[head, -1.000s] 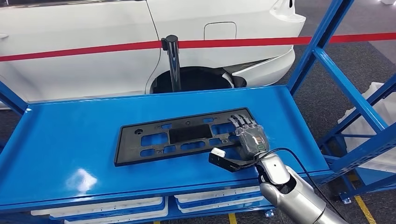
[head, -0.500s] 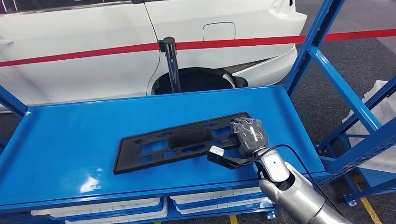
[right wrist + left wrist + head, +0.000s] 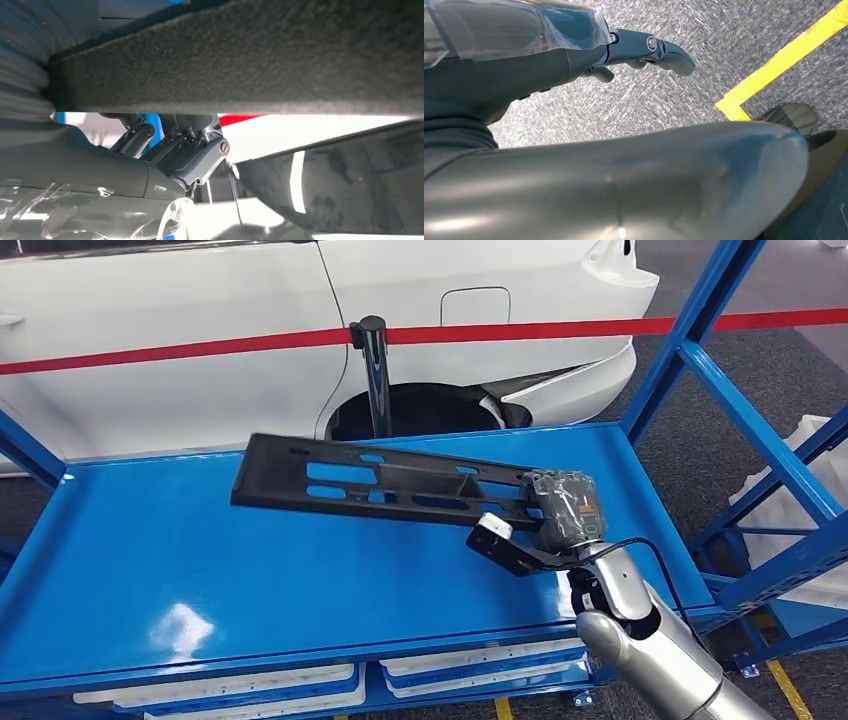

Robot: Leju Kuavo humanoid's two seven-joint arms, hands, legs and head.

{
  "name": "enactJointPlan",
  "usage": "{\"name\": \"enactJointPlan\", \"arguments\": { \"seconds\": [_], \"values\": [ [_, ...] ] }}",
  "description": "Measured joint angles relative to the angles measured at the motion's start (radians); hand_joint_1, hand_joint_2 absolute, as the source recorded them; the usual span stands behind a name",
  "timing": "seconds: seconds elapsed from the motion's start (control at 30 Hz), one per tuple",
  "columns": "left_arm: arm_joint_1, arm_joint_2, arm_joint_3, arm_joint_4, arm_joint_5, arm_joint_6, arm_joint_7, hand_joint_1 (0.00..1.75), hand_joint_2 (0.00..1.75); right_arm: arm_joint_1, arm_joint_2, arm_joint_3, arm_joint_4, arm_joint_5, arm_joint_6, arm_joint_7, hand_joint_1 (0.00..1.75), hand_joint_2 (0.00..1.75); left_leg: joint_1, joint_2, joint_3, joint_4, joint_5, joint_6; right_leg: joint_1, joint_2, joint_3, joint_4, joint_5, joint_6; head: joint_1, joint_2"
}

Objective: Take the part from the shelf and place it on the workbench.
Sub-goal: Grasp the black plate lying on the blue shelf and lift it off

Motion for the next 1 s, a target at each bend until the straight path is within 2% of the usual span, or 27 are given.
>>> {"name": "enactJointPlan", "arguments": {
  "seconds": [0.03, 0.1, 0.13, 0.17, 0.2, 0.23, 0.27, 0.33, 0.37, 0.4, 0.5, 0.53, 0.57, 0.6, 0.67, 0.7, 0.73, 0.77, 0.83, 0.87, 0.93, 1.0],
  "values": [
    [0.0, 0.0, 0.0, 0.0, 0.0, 0.0, -0.002, 0.0, 0.0, 0.0, -0.003, -0.012, -0.016, -0.076, -0.023, -0.005, 1.75, 1.75, 0.001, 0.0, 0.0, -0.002, 0.002, 0.006, 0.0, -0.001, -0.021, 0.048, -0.028, 0.002, 0.0, 0.0],
    [0.0, -0.001, 0.0, 0.0, 0.0, 0.0, -0.008, 0.0, 0.0, 0.001, -0.009, -0.04, -0.045, -0.215, -0.071, -0.02, 1.75, 1.75, 0.0, 0.001, 0.0, -0.002, 0.002, 0.014, 0.002, -0.003, -0.087, 0.192, -0.097, 0.004, 0.001, 0.0],
    [0.001, -0.001, 0.0, 0.0, 0.0, 0.0, -0.01, 0.0, 0.0, 0.002, -0.012, -0.053, -0.058, -0.273, -0.094, -0.029, 1.75, 1.75, -0.001, 0.0, 0.0, -0.002, 0.001, 0.015, 0.002, -0.003, -0.117, 0.253, -0.117, 0.004, 0.001, 0.0],
    [0.001, -0.001, 0.0, 0.0, 0.0, 0.0, -0.011, 0.0, 0.0, 0.003, -0.015, -0.064, -0.068, -0.319, -0.111, -0.038, 1.75, 1.75, -0.001, 0.0, 0.0, -0.001, 0.0, 0.016, 0.003, -0.003, -0.135, 0.287, -0.122, 0.005, 0.001, 0.0],
    [0.002, -0.001, 0.0, 0.0, 0.0, 0.0, -0.013, 0.0, 0.0, 0.004, -0.018, -0.074, -0.076, -0.359, -0.126, -0.047, 1.75, 1.75, -0.002, -0.001, 0.001, -0.001, 0.0, 0.016, 0.003, -0.003, -0.14, 0.294, -0.115, 0.004, 0.001, 0.0],
    [0.002, -0.001, 0.0, 0.0, 0.0, 0.0, -0.014, 0.0, 0.0, 0.006, -0.022, -0.084, -0.085, -0.402, -0.142, -0.058, 1.75, 1.75, -0.002, -0.002, 0.002, -0.001, -0.001, 0.016, 0.002, -0.003, -0.129, 0.267, -0.093, 0.003, 0.001, 0.0],
    [0.002, -0.001, 0.0, 0.0, 0.0, 0.0, -0.015, 0.0, 0.0, 0.007, -0.026, -0.094, -0.096, -0.443, -0.154, -0.069, 1.75, 1.75, -0.002, -0.003, 0.004, -0.001, -0.002, 0.015, 0.002, -0.003, -0.105, 0.211, -0.061, 0.002, 0.001, 0.0],
    [0.002, -0.001, 0.0, 0.0, 0.0, 0.0, -0.016, 0.0, 0.0, 0.008, -0.034, -0.118, -0.123, -0.526, -0.182, -0.094, 1.75, 1.75, -0.005, -0.003, 0.006, 0.001, -0.007, 0.009, 0.003, -0.004, -0.04, 0.068, 0.003, -0.003, 0.001, 0.0],
    [0.001, -0.001, 0.0, 0.0, 0.0, 0.0, -0.016, 0.0, 0.0, 0.008, -0.036, -0.131, -0.136, -0.565, -0.196, -0.107, 1.75, 1.75, -0.008, -0.003, 0.006, 0.002, -0.009, 0.005, 0.005, -0.004, -0.019, 0.018, 0.02, -0.007, 0.0, 0.0],
    [0.001, -0.001, 0.0, 0.0, 0.0, 0.0, -0.017, 0.0, 0.0, 0.009, -0.038, -0.142, -0.149, -0.602, -0.208, -0.119, 1.75, 1.75, -0.011, -0.003, 0.006, 0.001, -0.01, 0.001, 0.006, -0.003, -0.009, -0.008, 0.025, -0.01, 0.0, 0.0],
    [0.001, -0.001, 0.001, 0.0, 0.0, 0.0, -0.017, 0.0, 0.0, 0.012, -0.042, -0.167, -0.181, -0.681, -0.228, -0.146, 1.75, 1.75, -0.011, -0.002, 0.006, -0.003, -0.012, -0.011, 0.008, -0.002, -0.01, -0.015, 0.026, -0.024, 0.0, 0.0],
    [0.001, 0.0, 0.001, 0.0, 0.0, 0.0, -0.017, 0.0, 0.0, 0.012, -0.043, -0.174, -0.191, -0.688, -0.229, -0.149, 1.75, 1.75, -0.009, 0.0, 0.0, 0.011, -0.022, -0.016, 0.007, -0.002, -0.009, -0.016, 0.027, -0.03, 0.0, 0.0],
    [0.001, -0.001, 0.001, 0.0, 0.0, 0.0, -0.017, 0.0, 0.0, 0.011, -0.044, -0.181, -0.201, -0.692, -0.23, -0.15, 1.75, 1.75, -0.008, 0.002, -0.015, 0.045, -0.043, -0.02, 0.006, -0.003, -0.008, -0.018, 0.028, -0.036, 0.0, 0.0],
    [0.001, -0.001, 0.001, 0.0, 0.0, 0.0, -0.017, 0.0, 0.0, 0.011, -0.044, -0.187, -0.209, -0.695, -0.231, -0.151, 1.75, 1.75, -0.007, 0.003, -0.041, 0.101, -0.073, -0.023, 0.006, -0.003, -0.008, -0.018, 0.027, -0.041, 0.0, 0.0],
    [0.0, -0.001, 0.002, 0.0, 0.0, 0.0, -0.017, 0.0, 0.0, 0.013, -0.044, -0.193, -0.224, -0.708, -0.234, -0.156, 1.75, 1.75, -0.007, 0.005, -0.108, 0.244, -0.132, -0.027, 0.009, -0.002, -0.008, -0.018, 0.026, -0.047, 0.0, 0.0],
    [0.0, -0.001, 0.004, 0.0, 0.0, 0.0, -0.017, 0.0, 0.0, 0.015, -0.044, -0.195, -0.228, -0.723, -0.235, -0.162, 1.75, 1.75, -0.007, 0.005, -0.131, 0.29, -0.141, -0.026, 0.011, -0.002, -0.007, -0.018, 0.026, -0.048, 0.0, 0.0],
    [0.001, -0.001, 0.006, 0.001, 0.0, 0.0, -0.02, 0.0, 0.0, 0.017, -0.044, -0.197, -0.234, -0.748, -0.237, -0.172, 1.75, 1.75, -0.008, 0.005, -0.137, 0.296, -0.131, -0.024, 0.013, -0.002, -0.006, -0.018, 0.025, -0.049, -0.001, 0.0],
    [0.001, -0.001, 0.01, 0.001, 0.001, 0.0, -0.025, 0.0, 0.44, 0.019, -0.044, -0.2, -0.241, -0.784, -0.239, -0.187, 1.75, 1.75, -0.01, 0.004, -0.123, 0.261, -0.104, -0.019, 0.015, -0.002, -0.005, -0.018, 0.025, -0.049, -0.001, 0.0],
    [-0.001, 0.0, 0.017, 0.002, 0.002, 0.0, -0.04, 0.0, 1.31, 0.023, -0.044, -0.208, -0.263, -0.874, -0.241, -0.23, 1.75, 1.75, -0.017, 0.005, -0.061, 0.121, -0.037, -0.001, 0.019, -0.001, -0.003, -0.018, 0.024, -0.049, 0.0, 0.0],
    [-0.002, 0.0, 0.019, 0.002, 0.002, 0.0, -0.047, 0.0, 1.75, 0.025, -0.044, -0.213, -0.277, -0.91, -0.242, -0.252, 1.75, 1.75, -0.021, 0.007, -0.032, 0.059, -0.016, 0.006, 0.021, 0.0, -0.004, -0.017, 0.023, -0.048, 0.0, 0.0],
    [-0.005, 0.001, 0.023, 0.002, 0.003, 0.0, -0.06, 0.0, 1.75, 0.037, -0.045, -0.219, -0.308, -0.947, -0.241, -0.284, 1.75, 1.75, -0.028, 0.011, -0.004, 0.001, -0.004, 0.013, 0.023, 0.001, -0.006, -0.017, 0.022, -0.042, 0.0, 0.0],
    [-0.004, -0.001, 0.028, 0.002, 0.004, 0.0, -0.066, 0.0, 1.75, 0.056, -0.044, -0.218, -0.335, -0.945, -0.23, -0.295, 1.75, 1.75, -0.028, 0.013, 0.0, -0.005, -0.002, 0.011, 0.021, 0.0, -0.006, -0.017, 0.022, -0.035, 0.0, 0.0]
  ]
}}
